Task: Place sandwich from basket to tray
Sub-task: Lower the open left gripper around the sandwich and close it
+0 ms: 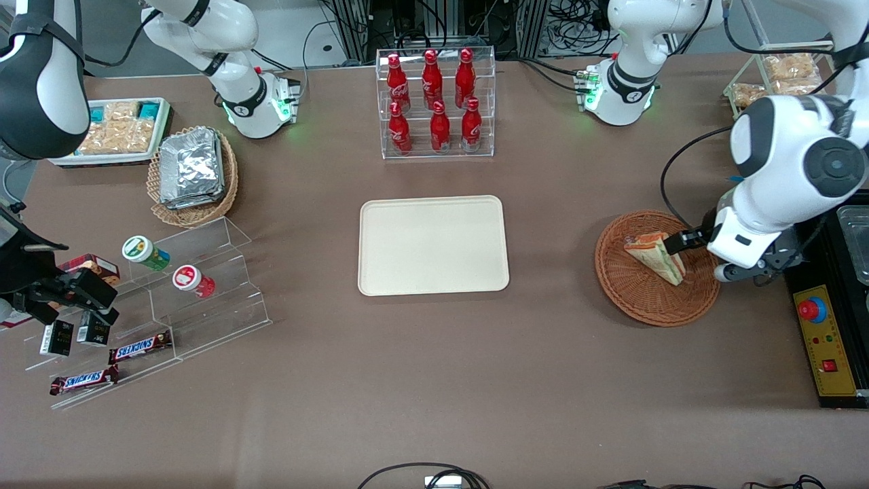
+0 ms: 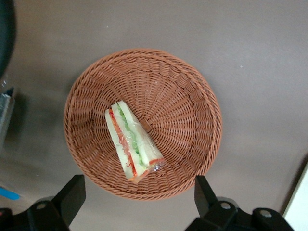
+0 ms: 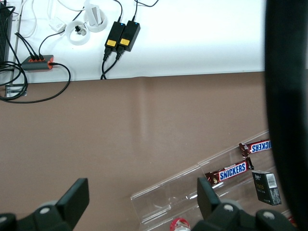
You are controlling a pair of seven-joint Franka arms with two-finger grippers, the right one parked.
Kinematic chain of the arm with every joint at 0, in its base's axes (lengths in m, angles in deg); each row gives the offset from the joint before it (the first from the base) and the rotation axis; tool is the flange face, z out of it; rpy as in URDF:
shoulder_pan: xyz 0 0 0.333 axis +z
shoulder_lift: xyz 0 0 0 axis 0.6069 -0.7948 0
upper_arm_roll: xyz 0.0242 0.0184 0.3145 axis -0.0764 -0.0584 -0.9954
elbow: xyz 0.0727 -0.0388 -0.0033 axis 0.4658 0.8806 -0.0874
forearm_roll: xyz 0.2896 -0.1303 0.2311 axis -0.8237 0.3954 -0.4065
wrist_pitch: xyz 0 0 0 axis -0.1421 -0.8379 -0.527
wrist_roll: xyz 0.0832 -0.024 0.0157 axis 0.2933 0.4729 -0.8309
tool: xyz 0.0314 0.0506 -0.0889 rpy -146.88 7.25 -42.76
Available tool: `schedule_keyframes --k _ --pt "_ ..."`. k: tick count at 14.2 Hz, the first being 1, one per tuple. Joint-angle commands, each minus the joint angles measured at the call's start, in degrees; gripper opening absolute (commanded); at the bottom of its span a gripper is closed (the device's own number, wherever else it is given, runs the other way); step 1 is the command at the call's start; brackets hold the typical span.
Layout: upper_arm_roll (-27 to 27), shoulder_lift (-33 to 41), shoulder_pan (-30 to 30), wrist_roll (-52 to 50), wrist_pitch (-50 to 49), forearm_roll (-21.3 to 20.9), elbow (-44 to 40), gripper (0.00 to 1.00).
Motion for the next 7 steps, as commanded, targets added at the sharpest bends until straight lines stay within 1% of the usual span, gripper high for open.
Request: schedule_keyframes --k 1,5,7 --pt "-0.15 2.83 -0.32 -6.56 7.08 -0.82 7.46 1.00" --pt "-0.15 1.43 -0.23 -13.77 14.38 -0.91 11.60 1.00" --pt "-0.24 1.08 -0.23 -15.54 18.68 -0.91 14.84 1.00"
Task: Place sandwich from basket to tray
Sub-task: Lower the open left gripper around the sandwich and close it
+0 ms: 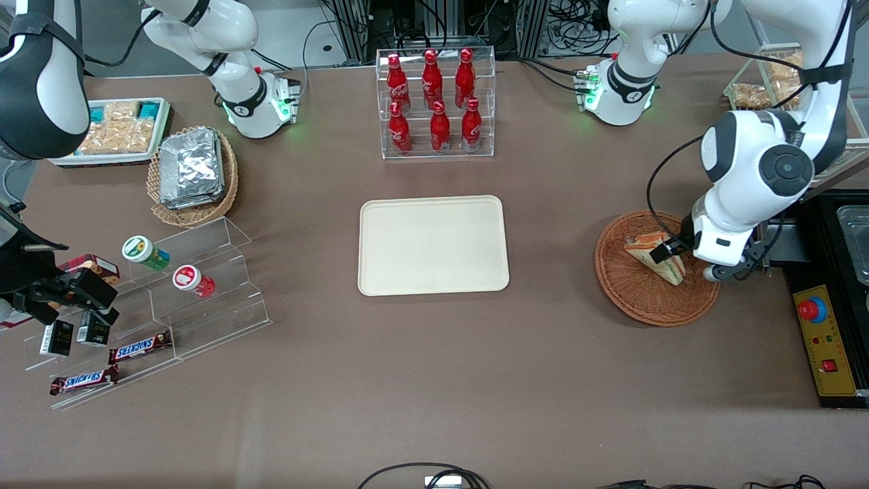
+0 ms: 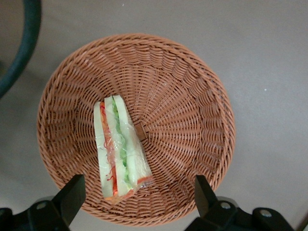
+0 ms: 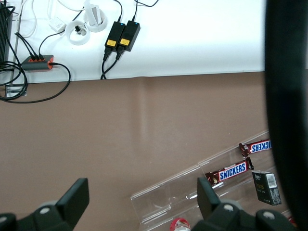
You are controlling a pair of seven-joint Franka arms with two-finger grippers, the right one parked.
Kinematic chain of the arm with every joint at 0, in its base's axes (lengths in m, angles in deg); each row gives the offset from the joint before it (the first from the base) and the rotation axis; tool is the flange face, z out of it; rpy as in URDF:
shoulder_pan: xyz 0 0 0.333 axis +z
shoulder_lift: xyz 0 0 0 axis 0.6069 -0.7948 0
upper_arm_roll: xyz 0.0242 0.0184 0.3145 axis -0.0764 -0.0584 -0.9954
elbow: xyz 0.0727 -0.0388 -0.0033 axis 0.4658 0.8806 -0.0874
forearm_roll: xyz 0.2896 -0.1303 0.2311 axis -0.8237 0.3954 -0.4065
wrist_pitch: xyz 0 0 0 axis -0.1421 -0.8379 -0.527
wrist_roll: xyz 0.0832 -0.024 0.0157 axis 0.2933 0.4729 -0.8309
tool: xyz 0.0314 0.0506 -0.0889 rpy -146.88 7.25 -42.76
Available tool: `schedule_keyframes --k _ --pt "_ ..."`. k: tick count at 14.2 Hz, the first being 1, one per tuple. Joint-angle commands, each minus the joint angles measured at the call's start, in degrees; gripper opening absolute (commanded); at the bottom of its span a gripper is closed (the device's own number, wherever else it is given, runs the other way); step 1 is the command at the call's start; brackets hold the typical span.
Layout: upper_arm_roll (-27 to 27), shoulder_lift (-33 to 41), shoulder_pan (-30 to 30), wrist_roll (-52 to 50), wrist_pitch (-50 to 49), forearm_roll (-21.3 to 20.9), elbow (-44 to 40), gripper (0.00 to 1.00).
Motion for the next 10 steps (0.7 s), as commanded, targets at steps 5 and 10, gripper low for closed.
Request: schedule_keyframes --k 5,10 --pt "-0.41 0.12 0.73 -4.54 13.66 -0.89 10.49 1.00" --pt "-0.50 -1.99 2.58 -4.97 17.79 -0.80 12.26 1.00"
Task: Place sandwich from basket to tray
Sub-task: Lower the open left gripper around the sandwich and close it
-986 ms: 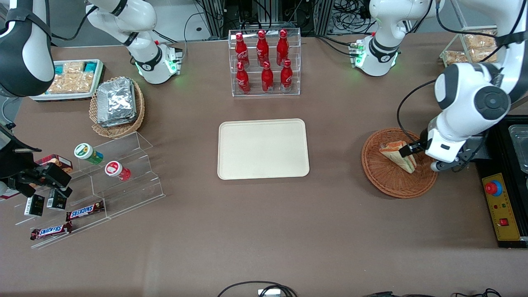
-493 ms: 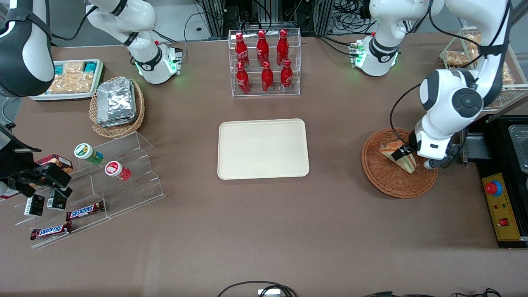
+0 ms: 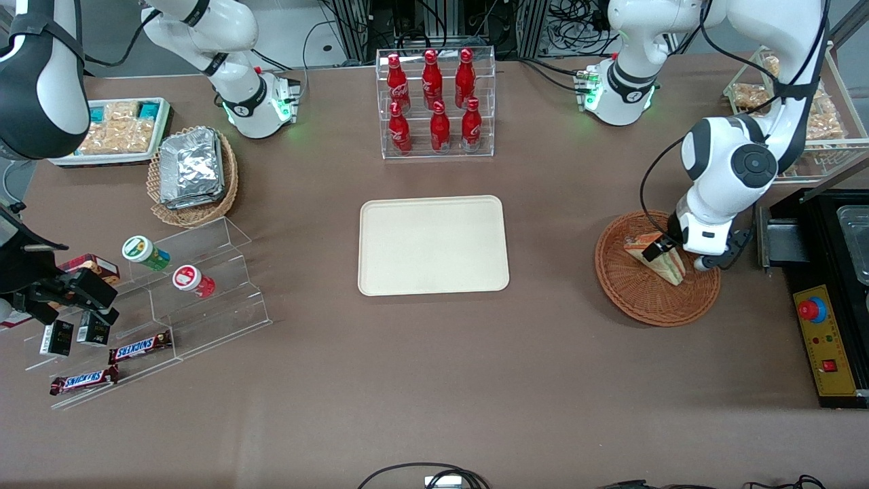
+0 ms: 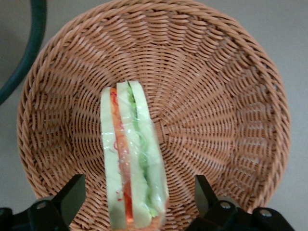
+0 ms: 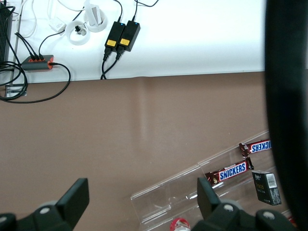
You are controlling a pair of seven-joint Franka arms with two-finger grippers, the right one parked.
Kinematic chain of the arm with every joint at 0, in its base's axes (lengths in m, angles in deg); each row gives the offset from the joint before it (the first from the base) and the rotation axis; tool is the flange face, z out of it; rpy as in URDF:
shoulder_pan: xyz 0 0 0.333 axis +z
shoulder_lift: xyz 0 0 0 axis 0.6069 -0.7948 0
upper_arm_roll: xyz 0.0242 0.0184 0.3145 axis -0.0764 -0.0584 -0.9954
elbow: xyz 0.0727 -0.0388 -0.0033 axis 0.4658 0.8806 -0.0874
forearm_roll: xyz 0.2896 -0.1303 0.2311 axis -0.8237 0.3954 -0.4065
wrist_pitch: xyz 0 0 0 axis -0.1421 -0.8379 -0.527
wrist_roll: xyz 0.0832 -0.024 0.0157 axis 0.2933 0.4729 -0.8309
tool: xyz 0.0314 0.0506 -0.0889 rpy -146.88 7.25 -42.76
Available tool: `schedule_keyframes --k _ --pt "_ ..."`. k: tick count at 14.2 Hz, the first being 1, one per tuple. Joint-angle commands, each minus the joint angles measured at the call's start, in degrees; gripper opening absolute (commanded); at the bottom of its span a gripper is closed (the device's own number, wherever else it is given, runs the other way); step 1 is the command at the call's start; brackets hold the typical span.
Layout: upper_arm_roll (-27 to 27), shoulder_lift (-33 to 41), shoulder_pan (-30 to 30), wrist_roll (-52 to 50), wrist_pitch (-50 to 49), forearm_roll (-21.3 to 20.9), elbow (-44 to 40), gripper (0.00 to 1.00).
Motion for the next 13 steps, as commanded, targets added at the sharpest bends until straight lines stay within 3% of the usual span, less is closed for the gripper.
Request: schedule_keyframes --k 1,8,9,11,13 --pt "0.09 -1.66 0.45 -2.86 3.84 -0.80 1.16 1.00" --pt "0.18 -4.57 0.28 -8.32 7.81 -0.80 2.31 0.97" --pt "0.18 -5.01 0.28 -8.93 8.33 -0.80 2.39 0.73" --pt "0.18 -5.36 0.28 -9.11 8.87 -0.80 2.66 0.03" --pt "0.18 -6.15 0.10 -9.02 8.95 -0.89 2.57 0.00"
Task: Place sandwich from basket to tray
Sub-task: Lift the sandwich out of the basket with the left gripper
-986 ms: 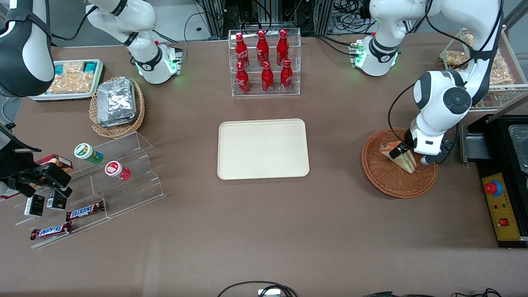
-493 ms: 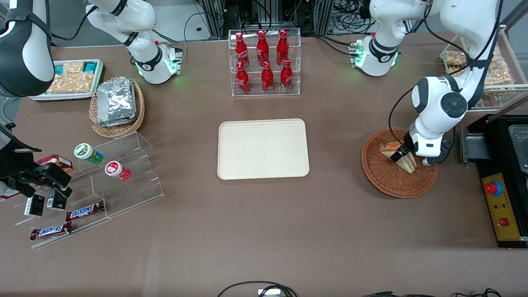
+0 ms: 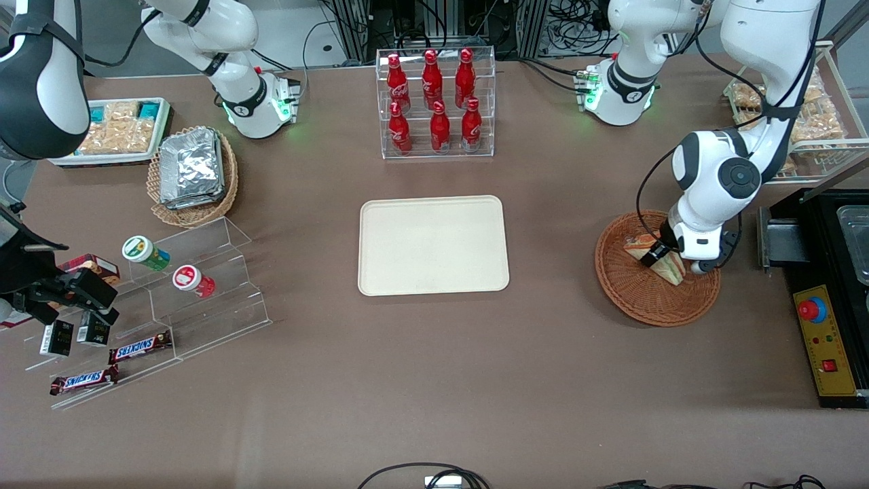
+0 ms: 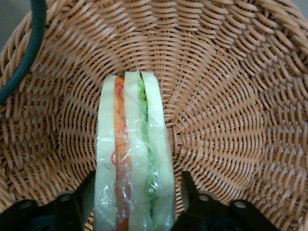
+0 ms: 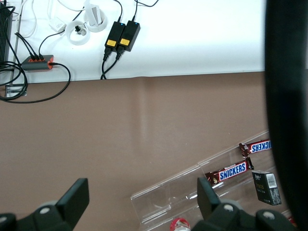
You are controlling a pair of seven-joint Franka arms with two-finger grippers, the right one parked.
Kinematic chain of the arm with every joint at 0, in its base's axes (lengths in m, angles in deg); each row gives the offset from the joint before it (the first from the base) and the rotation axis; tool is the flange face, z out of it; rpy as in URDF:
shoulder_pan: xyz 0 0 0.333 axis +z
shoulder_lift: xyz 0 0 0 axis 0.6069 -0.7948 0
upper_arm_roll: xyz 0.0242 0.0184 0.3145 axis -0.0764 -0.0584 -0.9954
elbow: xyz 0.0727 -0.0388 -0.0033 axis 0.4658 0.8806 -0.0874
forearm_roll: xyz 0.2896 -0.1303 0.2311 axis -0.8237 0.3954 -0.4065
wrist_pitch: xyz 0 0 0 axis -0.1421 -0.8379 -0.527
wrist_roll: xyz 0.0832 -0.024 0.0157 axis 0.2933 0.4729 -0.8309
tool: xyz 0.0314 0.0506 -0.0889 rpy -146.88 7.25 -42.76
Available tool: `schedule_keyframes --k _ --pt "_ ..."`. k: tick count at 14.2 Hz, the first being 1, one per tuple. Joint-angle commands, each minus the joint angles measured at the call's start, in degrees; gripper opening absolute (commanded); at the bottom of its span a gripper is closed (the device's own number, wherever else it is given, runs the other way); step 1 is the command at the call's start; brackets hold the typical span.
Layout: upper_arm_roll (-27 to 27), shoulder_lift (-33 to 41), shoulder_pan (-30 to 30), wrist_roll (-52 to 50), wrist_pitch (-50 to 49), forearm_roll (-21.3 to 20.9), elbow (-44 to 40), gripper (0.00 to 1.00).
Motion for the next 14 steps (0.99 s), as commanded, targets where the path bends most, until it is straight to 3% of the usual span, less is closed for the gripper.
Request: schedule_keyframes --k 1,4,7,14 --pt "0.17 -0.28 -0.17 -1.53 1.70 -0.89 0.94 0.00" --pt "0.17 1.82 -0.17 -1.35 0.57 -0.89 0.51 0.00" --pt "0.26 6.82 -0.17 0.40 -7.76 -0.89 -1.16 0.00" --pt "3.86 11.41 -0.70 10.24 -28.59 -0.89 -14.50 0.00"
